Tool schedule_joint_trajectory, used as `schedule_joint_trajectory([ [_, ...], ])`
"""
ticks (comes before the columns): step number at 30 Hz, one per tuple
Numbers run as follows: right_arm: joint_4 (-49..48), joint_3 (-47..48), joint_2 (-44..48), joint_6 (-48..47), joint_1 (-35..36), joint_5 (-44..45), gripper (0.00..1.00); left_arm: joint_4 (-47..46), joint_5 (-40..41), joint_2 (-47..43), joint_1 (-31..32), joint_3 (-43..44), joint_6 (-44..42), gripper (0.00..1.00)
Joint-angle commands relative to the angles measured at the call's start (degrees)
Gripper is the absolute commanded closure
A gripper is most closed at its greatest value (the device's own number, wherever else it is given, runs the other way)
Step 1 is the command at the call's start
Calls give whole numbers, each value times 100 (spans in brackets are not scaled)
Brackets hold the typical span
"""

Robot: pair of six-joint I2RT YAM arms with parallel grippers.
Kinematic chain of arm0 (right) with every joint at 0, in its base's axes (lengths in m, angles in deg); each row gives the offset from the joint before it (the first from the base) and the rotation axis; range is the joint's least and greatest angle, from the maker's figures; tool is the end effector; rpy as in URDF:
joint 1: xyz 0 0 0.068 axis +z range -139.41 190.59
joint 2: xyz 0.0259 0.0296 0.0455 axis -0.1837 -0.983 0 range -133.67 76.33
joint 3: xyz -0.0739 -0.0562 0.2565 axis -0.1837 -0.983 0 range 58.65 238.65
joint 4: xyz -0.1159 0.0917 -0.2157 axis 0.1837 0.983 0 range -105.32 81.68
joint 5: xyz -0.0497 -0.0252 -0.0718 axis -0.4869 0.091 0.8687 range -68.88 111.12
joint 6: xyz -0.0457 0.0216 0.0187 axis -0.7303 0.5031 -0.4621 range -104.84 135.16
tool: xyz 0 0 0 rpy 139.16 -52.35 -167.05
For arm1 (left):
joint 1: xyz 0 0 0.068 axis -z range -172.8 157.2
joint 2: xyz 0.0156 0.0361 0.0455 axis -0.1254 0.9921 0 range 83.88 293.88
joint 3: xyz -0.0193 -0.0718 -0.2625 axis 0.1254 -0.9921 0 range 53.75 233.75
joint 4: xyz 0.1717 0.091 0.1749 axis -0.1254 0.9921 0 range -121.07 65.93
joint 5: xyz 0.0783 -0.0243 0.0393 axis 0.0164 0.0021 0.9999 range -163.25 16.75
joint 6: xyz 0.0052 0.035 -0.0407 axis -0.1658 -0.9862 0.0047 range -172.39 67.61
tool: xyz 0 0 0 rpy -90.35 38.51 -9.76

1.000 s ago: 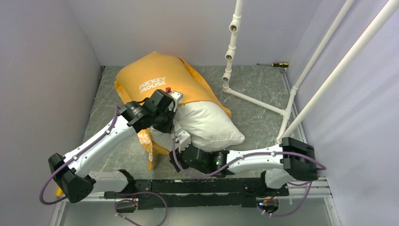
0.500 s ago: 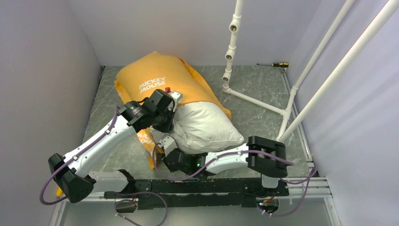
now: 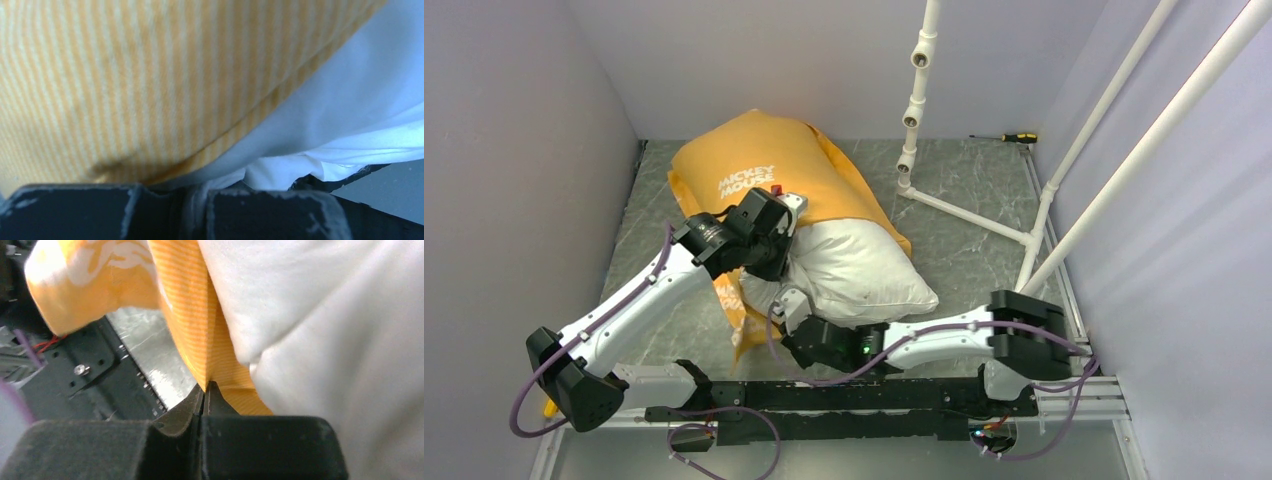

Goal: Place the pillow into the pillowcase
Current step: Stuff the pillow into the pillowcase.

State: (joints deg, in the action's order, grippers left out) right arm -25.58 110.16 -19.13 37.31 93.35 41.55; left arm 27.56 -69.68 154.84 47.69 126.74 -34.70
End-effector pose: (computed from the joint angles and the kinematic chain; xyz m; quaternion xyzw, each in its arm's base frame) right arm 0.0567 0.3482 0.1898 -0.3657 0.7913 0.2729 0.4069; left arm 0.1815 -0.1522 0.3403 0.1804 0.9403 -0.1135 0.2655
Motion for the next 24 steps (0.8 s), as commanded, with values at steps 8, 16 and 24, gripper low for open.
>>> schedule_joint_trajectory([
  [8, 968, -36, 2286, 404, 254, -1218, 100, -380, 405, -15, -252, -15, -61, 100],
  [16, 1092, 458, 3012, 423, -439, -1851, 100, -372, 289, -198, -252, -541, -81, 100],
  [24, 1799, 1669, 3515, 254, -1240, -2594, 100, -22, 957, -203, -260, -120, -6, 100],
])
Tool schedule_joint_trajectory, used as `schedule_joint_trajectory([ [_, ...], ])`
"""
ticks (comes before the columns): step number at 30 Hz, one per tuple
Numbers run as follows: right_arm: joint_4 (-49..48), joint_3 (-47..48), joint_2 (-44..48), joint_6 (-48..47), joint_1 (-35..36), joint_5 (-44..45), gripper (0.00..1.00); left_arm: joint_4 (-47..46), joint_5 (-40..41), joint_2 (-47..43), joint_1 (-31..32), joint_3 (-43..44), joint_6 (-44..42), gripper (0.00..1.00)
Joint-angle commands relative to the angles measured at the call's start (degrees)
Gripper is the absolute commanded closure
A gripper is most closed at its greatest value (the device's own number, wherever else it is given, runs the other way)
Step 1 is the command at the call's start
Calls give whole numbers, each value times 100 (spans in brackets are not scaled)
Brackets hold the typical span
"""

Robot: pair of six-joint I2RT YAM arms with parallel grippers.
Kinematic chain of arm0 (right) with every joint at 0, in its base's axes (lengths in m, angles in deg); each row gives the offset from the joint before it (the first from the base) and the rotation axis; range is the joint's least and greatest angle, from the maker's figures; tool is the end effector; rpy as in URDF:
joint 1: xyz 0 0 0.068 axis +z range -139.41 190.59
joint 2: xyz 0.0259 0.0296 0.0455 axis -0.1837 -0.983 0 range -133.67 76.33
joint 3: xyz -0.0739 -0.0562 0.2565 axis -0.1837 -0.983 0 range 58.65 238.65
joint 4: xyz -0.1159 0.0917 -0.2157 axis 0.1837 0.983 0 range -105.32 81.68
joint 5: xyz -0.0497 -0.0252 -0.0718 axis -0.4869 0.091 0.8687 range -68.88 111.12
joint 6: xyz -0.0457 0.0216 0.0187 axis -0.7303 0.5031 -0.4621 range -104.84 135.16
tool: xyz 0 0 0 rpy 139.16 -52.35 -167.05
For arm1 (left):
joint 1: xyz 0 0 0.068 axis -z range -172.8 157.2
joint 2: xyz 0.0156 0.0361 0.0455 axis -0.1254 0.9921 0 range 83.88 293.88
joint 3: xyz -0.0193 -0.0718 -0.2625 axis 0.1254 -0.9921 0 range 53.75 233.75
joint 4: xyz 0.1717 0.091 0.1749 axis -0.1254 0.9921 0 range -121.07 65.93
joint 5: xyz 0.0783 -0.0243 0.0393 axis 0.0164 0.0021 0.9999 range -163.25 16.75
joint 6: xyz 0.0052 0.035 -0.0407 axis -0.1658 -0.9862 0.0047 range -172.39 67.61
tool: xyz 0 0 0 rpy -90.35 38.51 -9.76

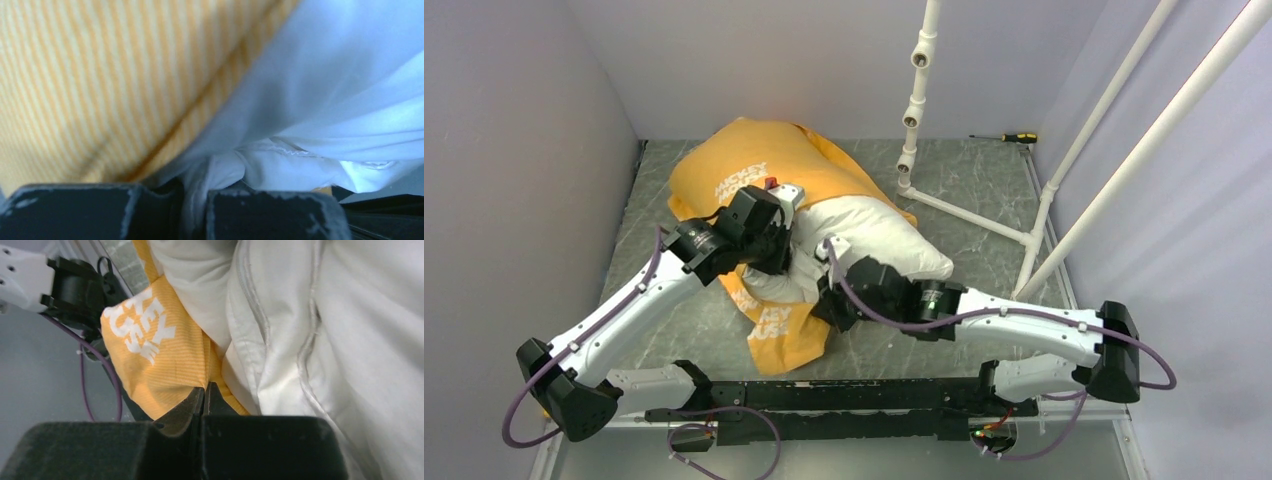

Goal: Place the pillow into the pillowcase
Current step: Stuff the pillow into the pillowcase.

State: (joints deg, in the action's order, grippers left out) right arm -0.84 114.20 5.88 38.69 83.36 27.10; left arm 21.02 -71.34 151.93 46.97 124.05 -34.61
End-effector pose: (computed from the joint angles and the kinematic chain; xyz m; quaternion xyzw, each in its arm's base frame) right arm 0.0862 0.2656 0.3035 -0.3353 0.7947 0.3454 0.3697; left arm 0.1809 -0.1491 0.3443 0.1734 0.9230 -0.1515 0.3084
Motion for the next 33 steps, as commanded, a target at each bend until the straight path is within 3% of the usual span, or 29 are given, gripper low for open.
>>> schedule_joint_trajectory([
  [1, -554, 1438, 1095, 78, -388, -1251, 100, 680, 1212, 75, -181, 290, 17, 100],
  [11, 870, 2635, 1381, -421, -738, -1737, 100, 1047, 1790, 103, -484, 1985, -92, 100],
  [19, 1246, 2956, 1985, -437, -797, -966, 100, 1323, 1726, 572, -736, 2246, -885, 100],
  [22, 1258, 3487, 1889, -604, -795, -756, 100, 1284, 994, 612, -873, 2449, -1182, 100],
  [28, 1185, 4785, 954, -1015, -800, -755, 100, 838, -1850, 490, -853, 2990, -1533, 99],
  [30, 1214, 5359, 561, -1178, -800, -690, 100, 836, -2336, 499, -765, 3176, -1641, 99],
  [33, 1122, 6300, 43, -1382, -806, -652, 100, 1145, -2376, 663, -444, 3556, -1984, 99],
])
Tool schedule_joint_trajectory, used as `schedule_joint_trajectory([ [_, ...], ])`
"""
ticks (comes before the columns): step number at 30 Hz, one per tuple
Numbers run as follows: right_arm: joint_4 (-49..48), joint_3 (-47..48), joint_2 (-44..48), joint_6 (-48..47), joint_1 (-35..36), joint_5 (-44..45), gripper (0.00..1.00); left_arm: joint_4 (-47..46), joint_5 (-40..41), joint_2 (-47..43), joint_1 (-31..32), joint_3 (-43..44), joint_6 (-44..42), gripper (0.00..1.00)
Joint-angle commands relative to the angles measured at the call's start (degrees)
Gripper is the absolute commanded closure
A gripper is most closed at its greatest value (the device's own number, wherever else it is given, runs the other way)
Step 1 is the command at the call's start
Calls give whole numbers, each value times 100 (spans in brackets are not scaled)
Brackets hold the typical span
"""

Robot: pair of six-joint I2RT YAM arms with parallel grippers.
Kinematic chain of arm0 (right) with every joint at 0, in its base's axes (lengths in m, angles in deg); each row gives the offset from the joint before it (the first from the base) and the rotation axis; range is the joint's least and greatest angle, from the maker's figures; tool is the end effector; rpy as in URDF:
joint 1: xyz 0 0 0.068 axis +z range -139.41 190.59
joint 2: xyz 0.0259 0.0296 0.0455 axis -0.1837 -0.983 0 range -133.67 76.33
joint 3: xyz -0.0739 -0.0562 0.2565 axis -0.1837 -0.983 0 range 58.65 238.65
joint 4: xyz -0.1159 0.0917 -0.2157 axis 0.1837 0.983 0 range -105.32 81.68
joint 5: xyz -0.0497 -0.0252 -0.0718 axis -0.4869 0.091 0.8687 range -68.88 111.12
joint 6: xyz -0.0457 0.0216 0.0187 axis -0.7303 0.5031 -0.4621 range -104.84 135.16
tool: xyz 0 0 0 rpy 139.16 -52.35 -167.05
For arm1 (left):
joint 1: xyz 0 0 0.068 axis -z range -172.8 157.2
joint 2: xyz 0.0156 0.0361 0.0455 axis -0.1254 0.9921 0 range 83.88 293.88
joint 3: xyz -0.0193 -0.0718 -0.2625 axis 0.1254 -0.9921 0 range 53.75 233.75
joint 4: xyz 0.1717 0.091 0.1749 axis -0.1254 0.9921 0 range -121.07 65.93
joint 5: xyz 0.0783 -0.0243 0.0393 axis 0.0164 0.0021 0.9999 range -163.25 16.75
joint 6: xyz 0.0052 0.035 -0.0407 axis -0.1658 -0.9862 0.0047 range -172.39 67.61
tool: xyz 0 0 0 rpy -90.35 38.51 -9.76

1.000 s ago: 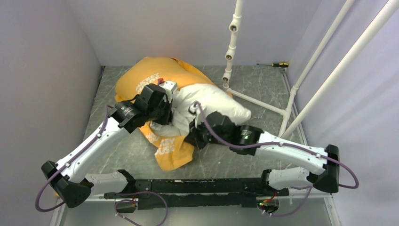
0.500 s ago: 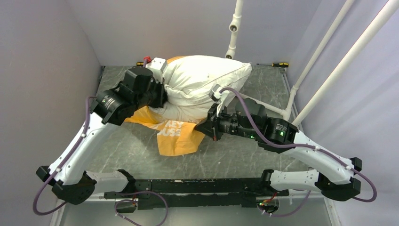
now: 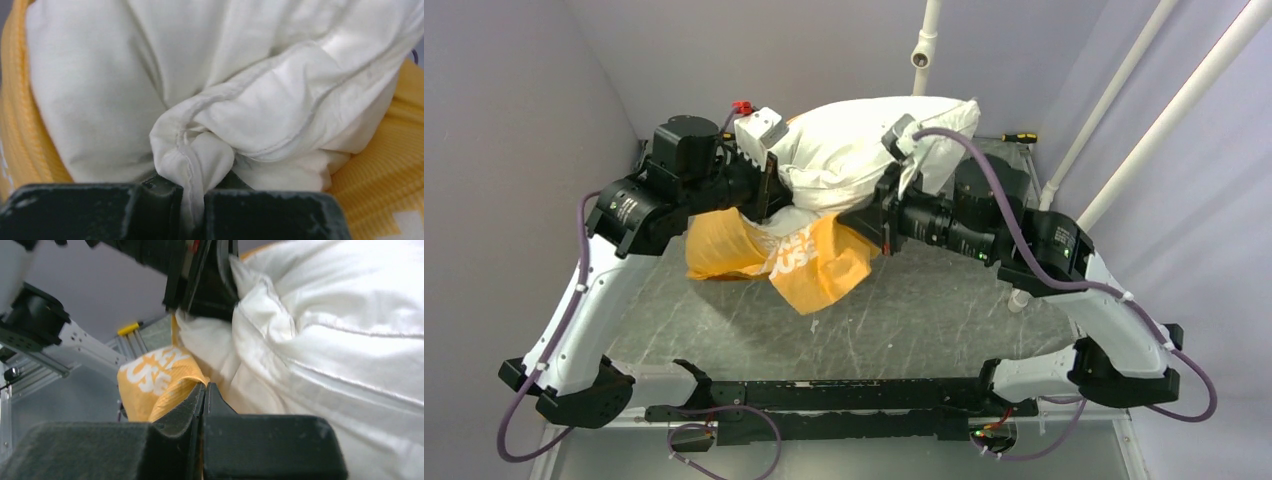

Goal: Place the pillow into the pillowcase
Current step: Stuff the pillow into the pillowcase.

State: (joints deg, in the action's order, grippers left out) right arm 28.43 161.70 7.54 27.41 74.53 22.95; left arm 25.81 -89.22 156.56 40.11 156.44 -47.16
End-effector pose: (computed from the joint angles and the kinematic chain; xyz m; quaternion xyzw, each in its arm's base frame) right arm 0.0895 0.1804 0.5290 -0.3234 0.6913 0.3891 0.5159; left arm 0.1794 -0.1278 0.4911 0.2723 0.8020 -0.2812 0.4512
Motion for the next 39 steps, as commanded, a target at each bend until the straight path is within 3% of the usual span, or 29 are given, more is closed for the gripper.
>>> schedule_joint_trajectory([
  [1, -1834, 1830, -299, -330, 70, -233, 100, 788, -580, 269, 382, 434, -818, 99],
  [4, -1782, 2656, -899, -516, 5, -356, 100, 884, -796, 397, 828, 756, -905, 95],
  [6, -1752, 3075, -1163, -543, -90, -552, 100, 764, -881, 369, 933, 927, -834, 85],
  [10, -1927, 3006, -1219, -327, -389, -915, 100, 783, 507, 235, 946, 1580, -565, 35],
  [13, -2124, 2562, -1027, -157, -566, -1097, 100, 849, 1419, 123, 945, 2170, -184, 15],
  [17, -2191, 2241, -851, -40, -710, -1459, 100, 1129, 1150, 288, 937, 3096, 46, 12],
  [21, -2095, 2062, -689, -84, -750, -1653, 100, 883, 573, 170, 939, 3052, 162, 11],
  [23, -1986, 1913, -595, -90, -780, -1961, 100, 669, -651, 145, 945, 3101, 217, 11],
  [28, -1914, 1928, -605, -51, -788, -2335, 100, -41, -1969, -11, 941, 2901, 351, 13],
  [39, -1665, 1789, -607, -19, -805, -2312, 100, -2050, -1893, -818, 944, 2143, 115, 11],
])
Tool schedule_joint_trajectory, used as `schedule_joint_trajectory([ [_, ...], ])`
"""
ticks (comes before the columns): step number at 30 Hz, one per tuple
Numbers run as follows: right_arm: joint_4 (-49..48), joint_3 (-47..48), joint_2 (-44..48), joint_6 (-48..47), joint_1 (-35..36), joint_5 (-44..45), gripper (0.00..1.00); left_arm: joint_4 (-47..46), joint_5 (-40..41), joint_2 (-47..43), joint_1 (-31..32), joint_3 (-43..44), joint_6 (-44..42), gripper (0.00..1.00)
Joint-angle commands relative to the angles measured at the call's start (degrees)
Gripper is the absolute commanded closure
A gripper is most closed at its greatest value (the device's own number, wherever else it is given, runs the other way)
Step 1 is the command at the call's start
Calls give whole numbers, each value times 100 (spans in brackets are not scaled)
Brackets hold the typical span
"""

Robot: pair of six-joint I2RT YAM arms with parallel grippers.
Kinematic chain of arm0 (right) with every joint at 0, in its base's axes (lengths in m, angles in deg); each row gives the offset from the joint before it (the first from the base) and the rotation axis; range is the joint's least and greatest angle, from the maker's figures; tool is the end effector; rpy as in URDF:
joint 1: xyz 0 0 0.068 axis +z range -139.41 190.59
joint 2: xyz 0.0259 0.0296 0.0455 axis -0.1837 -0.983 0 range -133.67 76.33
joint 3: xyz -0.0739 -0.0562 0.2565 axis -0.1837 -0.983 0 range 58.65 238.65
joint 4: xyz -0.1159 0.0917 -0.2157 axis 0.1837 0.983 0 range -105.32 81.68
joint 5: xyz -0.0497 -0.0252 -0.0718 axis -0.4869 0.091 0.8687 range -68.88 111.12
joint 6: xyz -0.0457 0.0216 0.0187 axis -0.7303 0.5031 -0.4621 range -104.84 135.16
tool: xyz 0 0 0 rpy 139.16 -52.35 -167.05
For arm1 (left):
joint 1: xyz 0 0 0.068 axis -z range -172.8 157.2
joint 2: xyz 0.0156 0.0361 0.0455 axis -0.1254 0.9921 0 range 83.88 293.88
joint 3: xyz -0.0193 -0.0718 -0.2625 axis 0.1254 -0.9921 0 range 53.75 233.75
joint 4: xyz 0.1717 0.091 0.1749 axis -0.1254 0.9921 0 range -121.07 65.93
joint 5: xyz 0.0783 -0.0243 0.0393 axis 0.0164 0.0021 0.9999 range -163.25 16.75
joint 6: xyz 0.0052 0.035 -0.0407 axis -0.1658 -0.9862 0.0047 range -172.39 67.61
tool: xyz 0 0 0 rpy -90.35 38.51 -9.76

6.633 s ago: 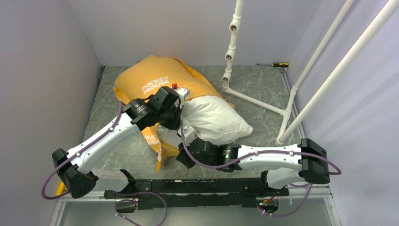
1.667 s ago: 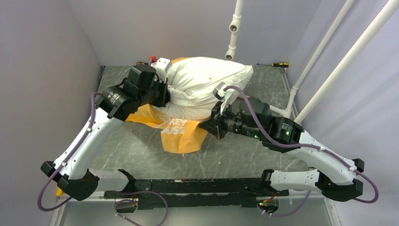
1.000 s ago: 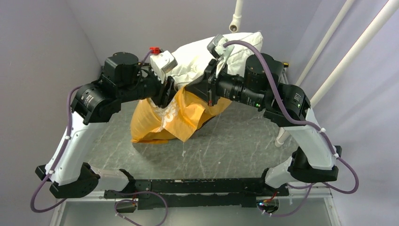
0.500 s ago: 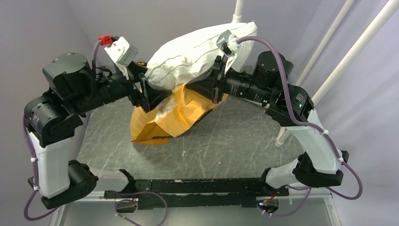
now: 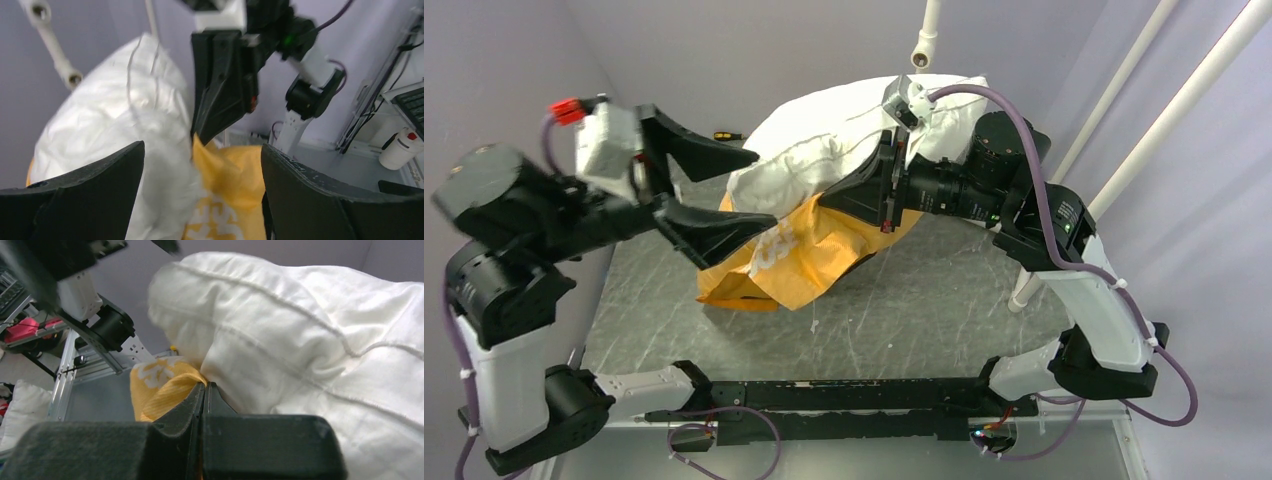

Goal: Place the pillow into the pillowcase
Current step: Stuff the pillow into the pillowcase.

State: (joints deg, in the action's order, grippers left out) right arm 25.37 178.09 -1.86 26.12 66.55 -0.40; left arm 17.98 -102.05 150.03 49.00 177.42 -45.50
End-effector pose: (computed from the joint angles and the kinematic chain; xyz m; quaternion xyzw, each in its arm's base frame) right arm 0.1111 0.1878 0.5796 -0.3871 0.5879 0.4945 0.5099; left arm 0.0617 -0.0783 0.6093 0.3693 0.5469 -0.4504 0.6014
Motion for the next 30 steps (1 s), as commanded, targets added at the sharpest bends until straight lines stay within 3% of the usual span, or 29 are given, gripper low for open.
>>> schedule_joint_trajectory([
  [1, -1327, 92, 336, 115, -13, 70, 100, -1286, -639, -119, 53, 94, -87, 11],
  [4, -1343, -156, 389, 178, -80, 175, 100, -1186, -775, 115, 56, 233, -104, 11],
  [10, -1465, -315, 409, 365, -294, -91, 100, -439, -1776, 937, 51, 574, -57, 14],
  [21, -1476, -88, 456, 421, -340, -1416, 100, -101, -1553, 1007, -179, -671, -151, 18],
  [25, -1379, -184, 641, 341, -341, -912, 100, -83, -2278, 935, -556, -644, -91, 22],
  [30, -1342, -138, 750, 238, -349, -498, 100, 445, -2793, 868, -594, -408, -262, 26],
])
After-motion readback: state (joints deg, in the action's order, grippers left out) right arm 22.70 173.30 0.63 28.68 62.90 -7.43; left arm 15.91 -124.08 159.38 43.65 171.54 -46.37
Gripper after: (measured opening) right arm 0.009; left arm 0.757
